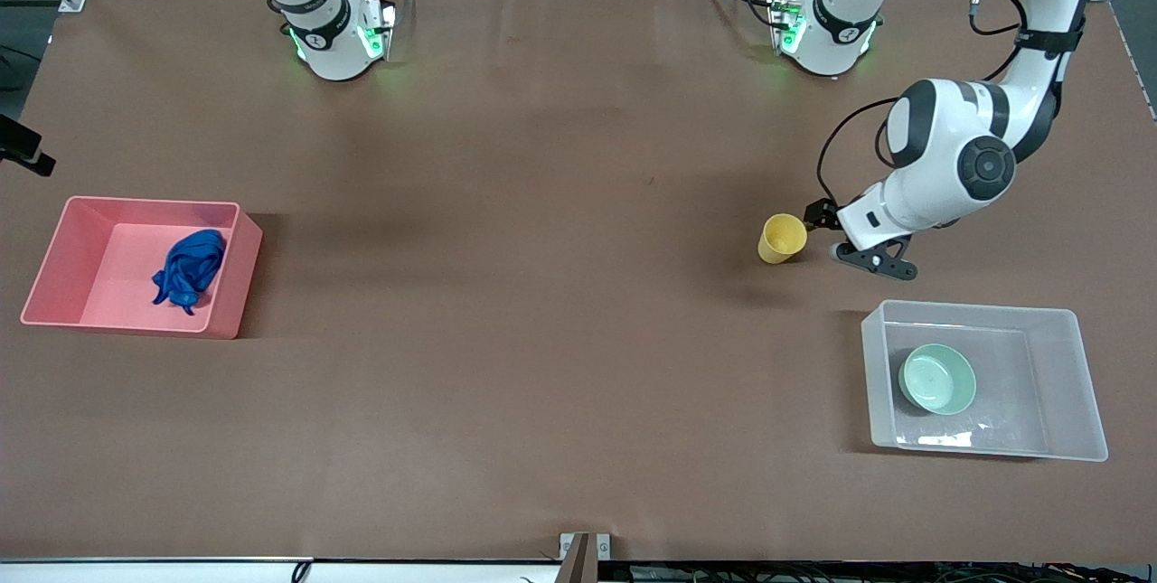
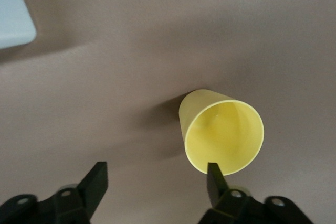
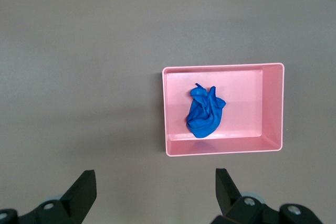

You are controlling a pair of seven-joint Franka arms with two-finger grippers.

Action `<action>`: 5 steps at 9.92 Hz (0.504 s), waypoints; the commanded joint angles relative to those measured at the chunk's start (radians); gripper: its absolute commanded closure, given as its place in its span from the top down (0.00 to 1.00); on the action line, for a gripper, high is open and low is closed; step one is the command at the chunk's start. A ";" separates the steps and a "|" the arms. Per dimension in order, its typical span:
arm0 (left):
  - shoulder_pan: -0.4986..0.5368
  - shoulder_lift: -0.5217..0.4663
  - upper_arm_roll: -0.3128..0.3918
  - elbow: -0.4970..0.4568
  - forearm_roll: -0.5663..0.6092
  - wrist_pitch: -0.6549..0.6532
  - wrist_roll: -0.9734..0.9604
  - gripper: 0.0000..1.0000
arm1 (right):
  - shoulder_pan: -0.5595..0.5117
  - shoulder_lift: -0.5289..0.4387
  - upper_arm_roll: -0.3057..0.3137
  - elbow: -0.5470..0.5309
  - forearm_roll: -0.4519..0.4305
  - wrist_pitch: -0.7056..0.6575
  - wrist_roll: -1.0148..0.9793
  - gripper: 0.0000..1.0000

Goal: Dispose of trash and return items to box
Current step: 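Move the left gripper to the yellow cup and grasp it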

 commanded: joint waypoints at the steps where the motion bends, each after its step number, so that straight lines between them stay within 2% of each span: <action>1: 0.000 0.065 -0.026 -0.025 0.024 0.067 -0.013 0.65 | -0.001 -0.004 0.007 0.014 -0.013 -0.002 -0.002 1.00; 2: -0.002 0.079 -0.029 -0.033 0.024 0.091 -0.013 0.58 | 0.001 -0.002 0.007 0.014 -0.013 -0.001 0.002 1.00; 3: -0.002 0.090 -0.035 -0.039 0.024 0.110 -0.015 0.46 | 0.001 -0.004 0.007 0.009 -0.013 0.002 0.002 1.00; 4: -0.002 0.096 -0.042 -0.042 0.024 0.111 -0.016 0.23 | -0.004 -0.004 0.007 0.012 -0.015 0.012 -0.010 1.00; 5: -0.002 0.095 -0.043 -0.042 0.024 0.111 -0.016 0.06 | -0.001 -0.002 0.007 0.012 -0.010 0.018 -0.009 1.00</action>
